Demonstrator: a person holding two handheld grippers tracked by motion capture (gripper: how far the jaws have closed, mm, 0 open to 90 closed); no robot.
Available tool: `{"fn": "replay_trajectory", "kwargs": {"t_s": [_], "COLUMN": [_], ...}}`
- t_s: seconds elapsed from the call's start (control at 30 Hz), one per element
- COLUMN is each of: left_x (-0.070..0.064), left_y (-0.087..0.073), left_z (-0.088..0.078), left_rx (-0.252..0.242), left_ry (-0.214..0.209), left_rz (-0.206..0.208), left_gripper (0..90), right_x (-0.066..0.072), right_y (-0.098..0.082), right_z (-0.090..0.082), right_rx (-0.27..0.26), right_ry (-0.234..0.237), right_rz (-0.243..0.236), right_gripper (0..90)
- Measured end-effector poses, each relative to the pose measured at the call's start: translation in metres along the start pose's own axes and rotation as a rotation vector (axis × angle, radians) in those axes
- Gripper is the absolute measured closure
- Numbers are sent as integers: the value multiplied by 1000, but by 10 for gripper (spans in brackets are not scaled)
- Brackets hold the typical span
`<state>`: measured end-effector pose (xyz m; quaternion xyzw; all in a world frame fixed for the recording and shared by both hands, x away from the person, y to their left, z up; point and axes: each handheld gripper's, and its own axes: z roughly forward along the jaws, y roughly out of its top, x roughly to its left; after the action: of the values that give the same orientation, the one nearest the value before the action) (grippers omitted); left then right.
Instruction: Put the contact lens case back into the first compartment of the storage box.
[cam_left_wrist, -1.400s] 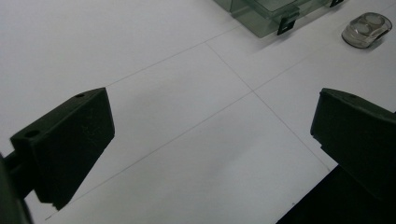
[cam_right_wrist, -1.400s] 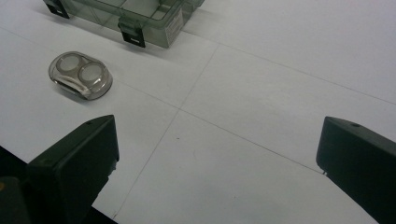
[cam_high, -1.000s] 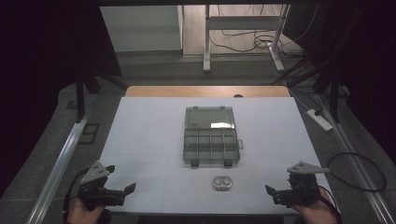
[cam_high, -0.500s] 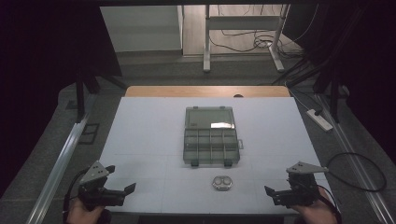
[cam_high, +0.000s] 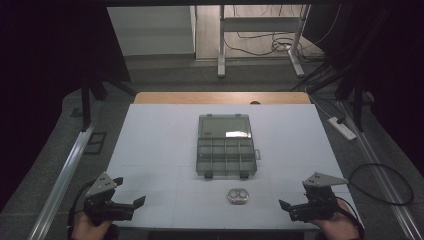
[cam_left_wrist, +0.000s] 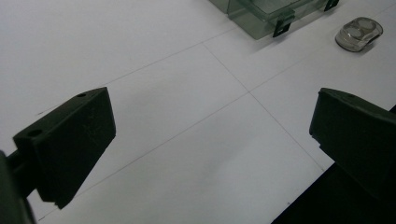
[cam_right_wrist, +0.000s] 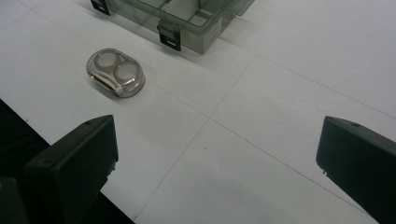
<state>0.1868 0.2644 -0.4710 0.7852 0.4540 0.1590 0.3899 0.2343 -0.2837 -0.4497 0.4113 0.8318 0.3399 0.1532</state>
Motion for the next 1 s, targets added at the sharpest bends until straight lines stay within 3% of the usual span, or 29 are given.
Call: {"fn": "replay_trajectory", "kwargs": {"t_s": [0.33,1.0], "left_x": [0,1], "left_y": [0,0], "left_z": [0,0], "left_rx": [1,3], "left_ry": [0,1], "left_rz": [-5,-8], "left_gripper": [3,3], "right_x": [0,7], "right_y": [5,22], "right_z": [2,17], "right_rx": [-12,-1], "right_ry": [58,103], "right_rz": [3,-56], "right_gripper": [0,0]}}
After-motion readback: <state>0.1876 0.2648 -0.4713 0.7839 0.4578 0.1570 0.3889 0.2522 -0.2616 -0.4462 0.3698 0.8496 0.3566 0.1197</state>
